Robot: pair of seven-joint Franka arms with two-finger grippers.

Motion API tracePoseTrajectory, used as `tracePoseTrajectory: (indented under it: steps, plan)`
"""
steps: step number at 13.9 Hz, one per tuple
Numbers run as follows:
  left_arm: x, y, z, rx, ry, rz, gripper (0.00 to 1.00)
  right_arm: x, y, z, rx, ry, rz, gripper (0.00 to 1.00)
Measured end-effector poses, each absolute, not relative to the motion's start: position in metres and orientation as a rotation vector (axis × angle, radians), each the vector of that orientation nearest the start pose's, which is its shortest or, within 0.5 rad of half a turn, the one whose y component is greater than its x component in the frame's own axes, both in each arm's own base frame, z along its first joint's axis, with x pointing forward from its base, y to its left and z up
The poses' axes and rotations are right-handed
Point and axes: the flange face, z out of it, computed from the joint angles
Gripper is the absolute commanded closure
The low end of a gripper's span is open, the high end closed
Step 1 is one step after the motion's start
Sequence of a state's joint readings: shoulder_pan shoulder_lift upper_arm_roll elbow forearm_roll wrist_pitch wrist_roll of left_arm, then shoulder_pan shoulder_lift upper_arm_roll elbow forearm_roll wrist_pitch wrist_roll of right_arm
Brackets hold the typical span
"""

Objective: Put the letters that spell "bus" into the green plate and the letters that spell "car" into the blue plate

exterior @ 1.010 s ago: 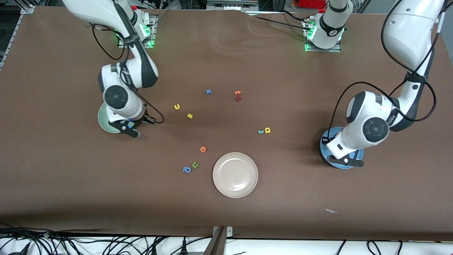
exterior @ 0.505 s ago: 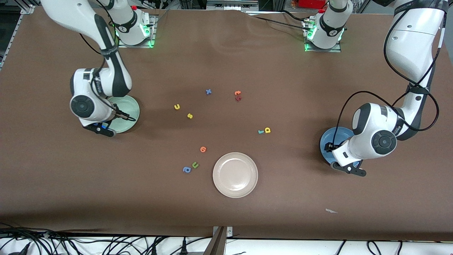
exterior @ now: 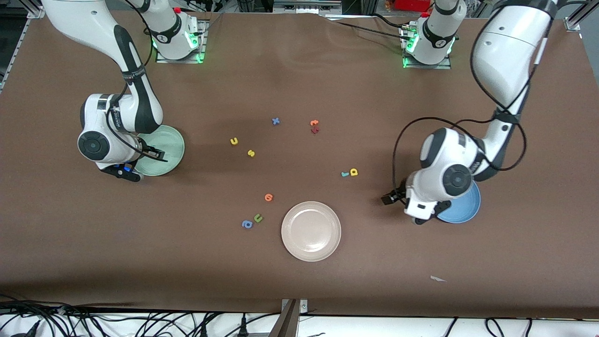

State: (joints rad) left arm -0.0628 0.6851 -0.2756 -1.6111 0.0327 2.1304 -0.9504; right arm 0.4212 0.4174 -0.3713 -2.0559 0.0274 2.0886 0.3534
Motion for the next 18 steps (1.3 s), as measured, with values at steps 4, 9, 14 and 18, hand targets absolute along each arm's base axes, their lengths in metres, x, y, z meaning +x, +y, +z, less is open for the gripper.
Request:
tracePoseTrajectory:
  steps: [4,9,14,18]
  plan:
    - [0.633,-0.25,0.222,-2.79,-1.484,0.296,0.0,0.564,0.089,0.252,-3.195,0.633,0.535,0.0]
    - [0.6,-0.288,0.196,-2.651,-1.877,0.207,0.0,0.549,0.178,0.252,-3.029,0.928,0.537,0.0]
    - [0.55,-0.295,0.189,-2.599,-1.979,0.174,0.0,0.521,0.245,0.226,-2.973,1.103,0.447,0.01]
    - [0.528,-0.309,0.186,-2.551,-1.978,0.109,0.02,0.491,0.248,0.193,-2.962,1.16,0.396,0.27]
